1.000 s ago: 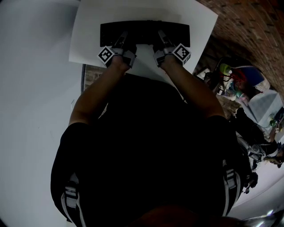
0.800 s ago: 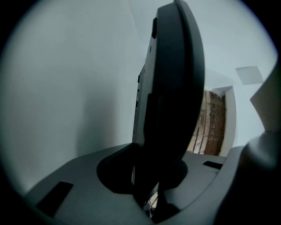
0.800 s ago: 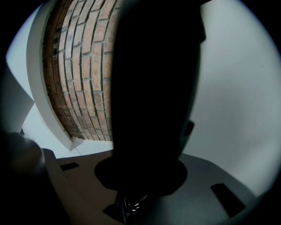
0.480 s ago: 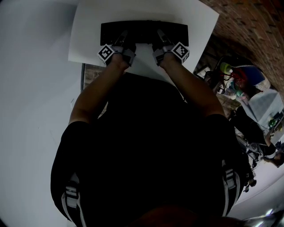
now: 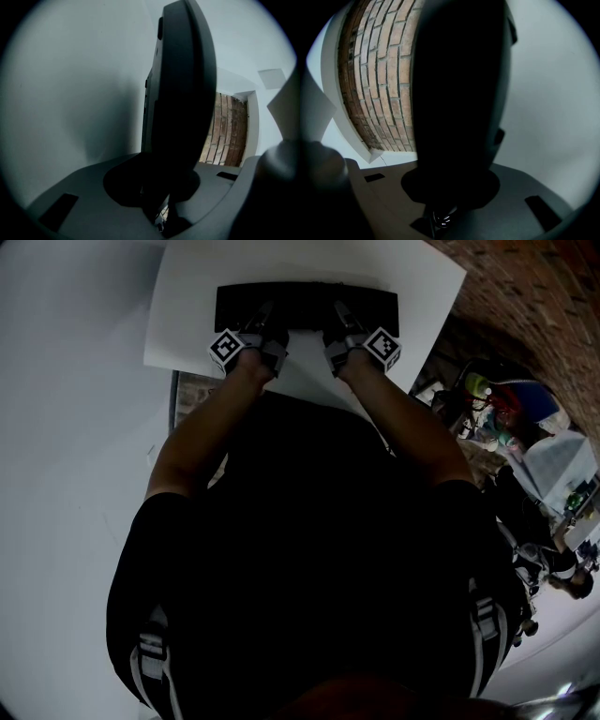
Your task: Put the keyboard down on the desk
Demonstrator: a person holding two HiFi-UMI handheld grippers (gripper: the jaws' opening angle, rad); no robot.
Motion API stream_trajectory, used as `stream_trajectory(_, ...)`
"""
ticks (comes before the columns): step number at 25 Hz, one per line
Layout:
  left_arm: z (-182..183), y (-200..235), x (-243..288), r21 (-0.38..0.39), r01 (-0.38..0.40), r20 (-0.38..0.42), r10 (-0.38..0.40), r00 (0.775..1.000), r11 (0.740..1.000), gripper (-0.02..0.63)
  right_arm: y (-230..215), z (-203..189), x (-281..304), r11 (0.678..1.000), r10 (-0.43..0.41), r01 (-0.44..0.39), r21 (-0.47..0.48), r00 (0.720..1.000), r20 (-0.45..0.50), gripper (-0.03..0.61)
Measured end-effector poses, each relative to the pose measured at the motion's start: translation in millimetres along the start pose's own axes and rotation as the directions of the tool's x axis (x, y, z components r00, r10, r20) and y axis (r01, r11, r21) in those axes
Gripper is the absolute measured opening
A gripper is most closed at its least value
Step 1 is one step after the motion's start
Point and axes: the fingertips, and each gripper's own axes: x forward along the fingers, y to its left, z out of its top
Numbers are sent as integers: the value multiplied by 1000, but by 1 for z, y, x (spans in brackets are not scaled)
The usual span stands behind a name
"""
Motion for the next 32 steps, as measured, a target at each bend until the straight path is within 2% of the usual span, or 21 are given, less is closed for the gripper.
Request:
stream_trajectory(5, 6, 15, -3, 19, -47, 4, 46, 999, 999, 84, -5, 0, 2, 1000, -12, 12, -5, 1000, -6, 115)
stream_trajectory(11, 5, 19, -2, 20, -66, -1, 66, 998, 998, 84, -10, 1, 2, 1000, -26, 26, 8, 1000, -8, 115)
stream_trajectory(26, 6, 24, 1, 2, -53, -14, 53, 999, 999, 83, -16, 0, 3, 999, -33, 33, 22, 999, -13, 114)
stream_trajectory(32, 6, 26, 2, 15, -78, -12, 78, 997, 997, 84, -17, 3, 2, 999, -45, 45, 29, 999, -7, 114)
